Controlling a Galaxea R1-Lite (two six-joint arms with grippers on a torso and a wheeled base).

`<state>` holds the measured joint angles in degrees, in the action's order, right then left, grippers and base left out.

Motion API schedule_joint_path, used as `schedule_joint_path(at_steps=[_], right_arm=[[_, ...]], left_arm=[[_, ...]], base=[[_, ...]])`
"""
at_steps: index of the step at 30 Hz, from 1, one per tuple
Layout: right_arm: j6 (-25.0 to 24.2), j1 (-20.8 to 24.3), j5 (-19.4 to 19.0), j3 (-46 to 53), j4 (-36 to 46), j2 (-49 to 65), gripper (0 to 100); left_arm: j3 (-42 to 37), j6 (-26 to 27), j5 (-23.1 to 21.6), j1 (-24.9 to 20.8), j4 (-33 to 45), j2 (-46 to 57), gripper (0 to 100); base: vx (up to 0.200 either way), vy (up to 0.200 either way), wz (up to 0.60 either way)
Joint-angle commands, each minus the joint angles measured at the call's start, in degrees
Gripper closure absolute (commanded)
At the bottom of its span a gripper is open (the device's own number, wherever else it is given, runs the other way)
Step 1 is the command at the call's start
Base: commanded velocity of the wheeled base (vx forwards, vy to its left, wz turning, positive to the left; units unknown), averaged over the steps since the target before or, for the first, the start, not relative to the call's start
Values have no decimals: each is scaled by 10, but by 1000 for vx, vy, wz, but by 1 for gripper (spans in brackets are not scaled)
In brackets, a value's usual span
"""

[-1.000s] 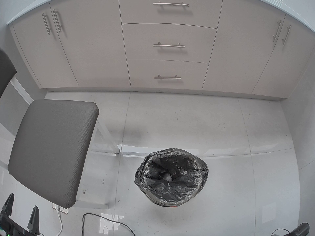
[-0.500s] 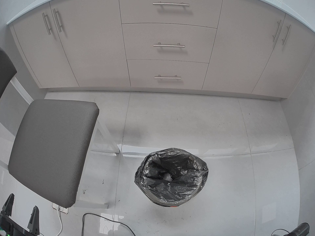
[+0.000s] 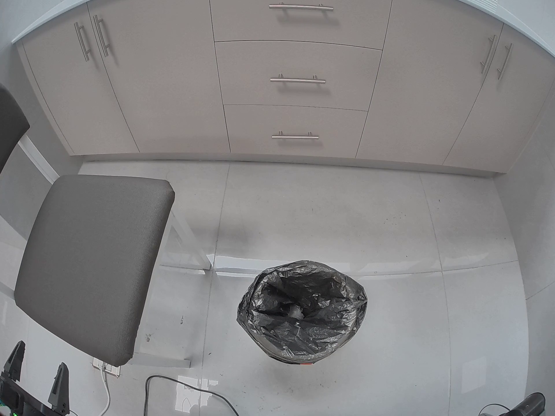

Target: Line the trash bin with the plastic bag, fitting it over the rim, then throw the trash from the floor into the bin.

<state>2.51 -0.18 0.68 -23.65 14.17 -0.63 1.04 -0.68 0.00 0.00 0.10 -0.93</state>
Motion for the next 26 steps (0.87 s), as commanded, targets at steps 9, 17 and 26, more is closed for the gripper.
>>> schedule_joint_path(at_steps=[9, 17, 26], right_arm=[[-28, 2, 1, 236, -143, 6, 100], [-30, 2, 1, 236, -143, 6, 100], [-30, 2, 1, 236, -143, 6, 100]], left_arm=[[-10, 0, 0, 0, 0, 8, 0], [-10, 0, 0, 0, 0, 8, 0], [-10, 0, 0, 0, 0, 8, 0]], base=[[0, 0, 0], [0, 0, 0], [0, 0, 0]])
